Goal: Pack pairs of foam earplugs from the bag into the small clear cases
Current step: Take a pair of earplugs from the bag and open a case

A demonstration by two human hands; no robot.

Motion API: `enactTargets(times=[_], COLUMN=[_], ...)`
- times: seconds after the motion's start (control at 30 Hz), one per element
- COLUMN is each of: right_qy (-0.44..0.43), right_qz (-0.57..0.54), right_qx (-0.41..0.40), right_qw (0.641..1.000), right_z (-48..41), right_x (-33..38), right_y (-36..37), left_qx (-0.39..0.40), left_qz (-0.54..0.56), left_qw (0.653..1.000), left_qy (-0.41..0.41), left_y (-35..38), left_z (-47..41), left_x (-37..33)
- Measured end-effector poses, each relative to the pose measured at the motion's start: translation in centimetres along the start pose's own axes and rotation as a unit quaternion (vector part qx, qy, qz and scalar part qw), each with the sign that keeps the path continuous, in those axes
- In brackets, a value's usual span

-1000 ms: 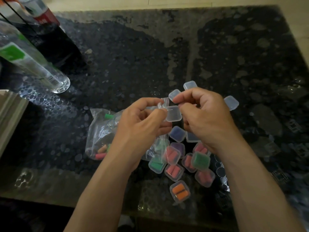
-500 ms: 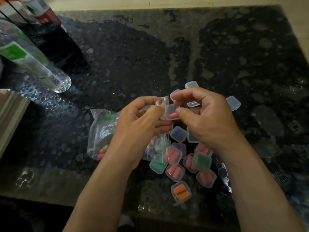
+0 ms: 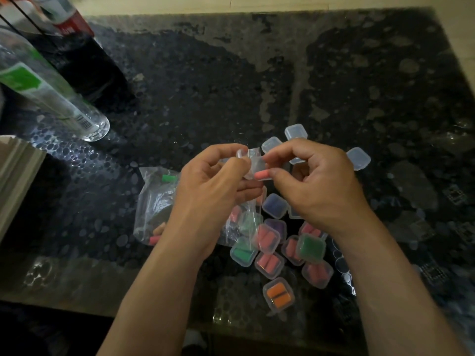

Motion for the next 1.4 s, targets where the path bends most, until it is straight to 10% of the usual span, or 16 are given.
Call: enactTargets(times=[0.83,1.4], right_qy=[-0.016,-0.032], right_qz=[0.182,0.013], right_qx=[0.031,-0.082], right_qw=[0.983,0.996], right_z=[0.1,-0.1], right_x=[-0.6,0.0], right_y=[0.1,-0.4], left_qx=[0.008,0.010], left_qz=[-0.076,-0.089], left_qw=[0.996,0.995], left_qy=[0.047,0.035], left_y=[0.4,0.2], left_z=[0.3,-0.2], left_x=[0.0,0.4])
Point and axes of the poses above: each hand's wrist, its own z-axis away from the middle knuckle, its own y-axis out of the palm, x = y × z, the point moved 1 cm from there along -z, towards the middle knuckle, and after that the axes turned 6 degrees about -y, right-handed, at the moved point
